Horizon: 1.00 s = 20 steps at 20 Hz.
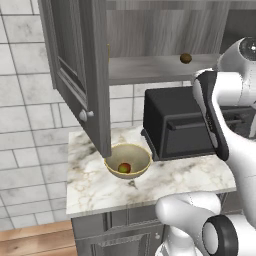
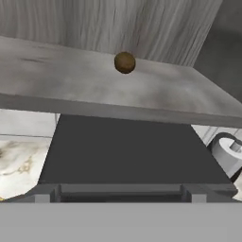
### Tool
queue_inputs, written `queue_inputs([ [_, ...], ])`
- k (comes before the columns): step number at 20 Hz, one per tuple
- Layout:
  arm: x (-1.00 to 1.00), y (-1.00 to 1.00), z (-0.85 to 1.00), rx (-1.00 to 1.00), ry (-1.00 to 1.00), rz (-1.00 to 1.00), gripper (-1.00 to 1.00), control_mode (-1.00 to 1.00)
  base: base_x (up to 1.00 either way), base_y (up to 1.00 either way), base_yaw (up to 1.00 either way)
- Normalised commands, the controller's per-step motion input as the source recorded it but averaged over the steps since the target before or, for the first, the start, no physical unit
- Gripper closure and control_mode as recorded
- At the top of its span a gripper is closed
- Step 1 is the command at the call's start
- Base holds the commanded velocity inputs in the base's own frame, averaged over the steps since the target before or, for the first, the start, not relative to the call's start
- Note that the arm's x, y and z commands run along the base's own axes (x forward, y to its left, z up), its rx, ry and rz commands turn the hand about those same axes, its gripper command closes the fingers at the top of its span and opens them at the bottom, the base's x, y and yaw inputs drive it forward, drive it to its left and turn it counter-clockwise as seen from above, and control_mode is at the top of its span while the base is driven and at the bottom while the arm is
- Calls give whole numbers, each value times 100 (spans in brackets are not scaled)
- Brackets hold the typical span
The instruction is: Open the cabinet. Pick the mango and kiwi from the cabinet and place them into the bowl. Then close the cabinet.
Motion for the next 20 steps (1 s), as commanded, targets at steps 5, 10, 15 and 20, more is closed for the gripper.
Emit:
queue_inputs([
  [5, 40, 0, 2, 8, -3, -4, -100, -100, 0, 0, 0],
  [10, 32, -2, 3, 6, 0, -5, -100, -100, 0, 0, 0],
  [15, 32, -13, 4, 4, 0, -4, -100, -100, 0, 0, 0],
  [20, 36, -11, 0, 1, 0, -2, -100, -100, 0, 0, 0],
])
